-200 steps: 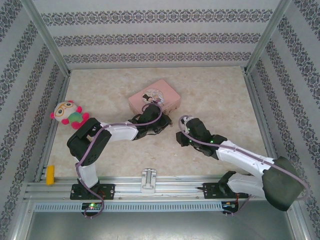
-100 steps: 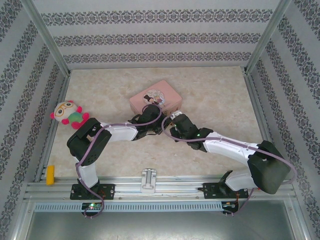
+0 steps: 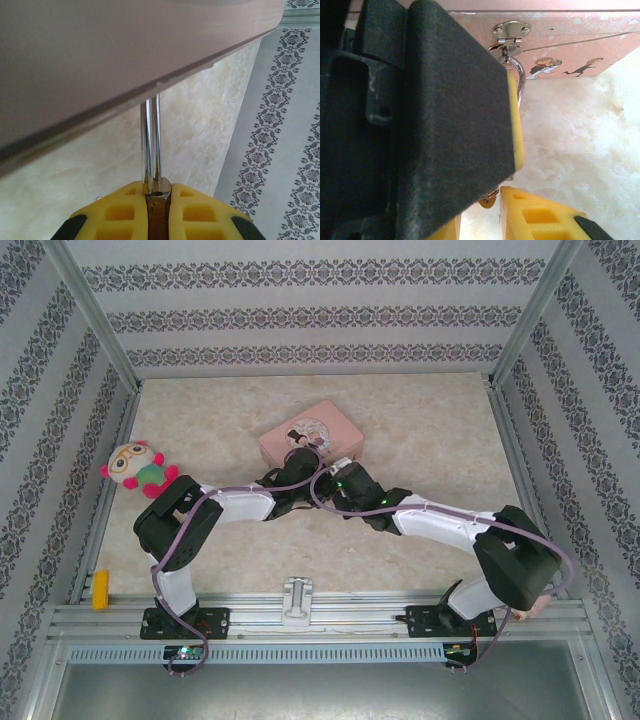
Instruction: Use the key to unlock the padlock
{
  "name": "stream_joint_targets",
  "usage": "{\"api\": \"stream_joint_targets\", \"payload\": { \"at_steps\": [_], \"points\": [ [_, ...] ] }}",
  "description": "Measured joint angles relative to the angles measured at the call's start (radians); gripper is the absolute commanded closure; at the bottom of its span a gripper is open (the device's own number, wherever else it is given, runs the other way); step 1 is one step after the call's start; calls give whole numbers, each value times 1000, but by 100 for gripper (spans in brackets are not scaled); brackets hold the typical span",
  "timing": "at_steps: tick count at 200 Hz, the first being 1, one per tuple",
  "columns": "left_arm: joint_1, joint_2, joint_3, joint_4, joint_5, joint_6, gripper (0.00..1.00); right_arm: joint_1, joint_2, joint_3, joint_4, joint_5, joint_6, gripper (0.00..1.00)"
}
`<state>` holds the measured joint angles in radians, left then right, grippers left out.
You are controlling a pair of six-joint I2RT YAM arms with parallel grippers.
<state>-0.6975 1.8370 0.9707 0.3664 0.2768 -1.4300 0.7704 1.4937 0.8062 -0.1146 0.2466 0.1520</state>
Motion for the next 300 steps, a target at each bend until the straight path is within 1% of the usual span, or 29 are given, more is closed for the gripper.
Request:
{"api": "stream_joint_targets", "payload": {
  "at_steps": [15, 38, 57, 71, 86, 111, 144, 171, 204, 233, 247, 255, 260, 286, 300],
  "points": [
    [0, 0, 0, 0, 1, 0, 100, -1, 14, 1, 3, 5, -2, 81],
    [1, 0, 0, 0, 1, 0, 100, -9, 19, 1, 12, 12, -3, 85],
    [4, 0, 0, 1, 1, 0, 100, -11, 21, 1, 19, 10, -4, 91],
    [6, 0, 0, 1, 0, 0, 100, -15, 21, 1, 27, 2, -5, 93],
    [6, 0, 0, 1, -1, 1, 100, -18, 24, 1, 31, -10, -5, 100],
    [13, 0, -5, 6, -10, 4, 100, -43, 37, 5, 50, -65, 14, 100],
    [21, 2, -8, 23, -26, -1, 100, -135, 42, -18, 123, -266, 148, 100],
    [24, 5, -11, 38, -31, -4, 92, -230, 42, -99, 284, -491, 315, 100],
    [24, 12, -13, 54, -43, -3, 90, -317, 89, -163, 475, -710, 515, 100],
    [26, 14, -21, 70, -63, -4, 80, -371, 172, -211, 697, -856, 710, 100],
    [27, 14, -27, 84, -62, -7, 71, -393, 225, -238, 820, -894, 806, 100],
    [26, 13, -31, 96, -40, -13, 63, -406, 257, -247, 876, -890, 854, 100],
    [23, 12, -32, 103, -25, -15, 59, -418, 282, -251, 911, -888, 884, 100],
    [10, 4, -42, 124, 38, -34, 51, -459, 386, -254, 1067, -871, 1005, 100],
    [10, 0, -51, 124, 53, -40, 44, -461, 407, -255, 1123, -865, 1046, 100]
  ]
}}
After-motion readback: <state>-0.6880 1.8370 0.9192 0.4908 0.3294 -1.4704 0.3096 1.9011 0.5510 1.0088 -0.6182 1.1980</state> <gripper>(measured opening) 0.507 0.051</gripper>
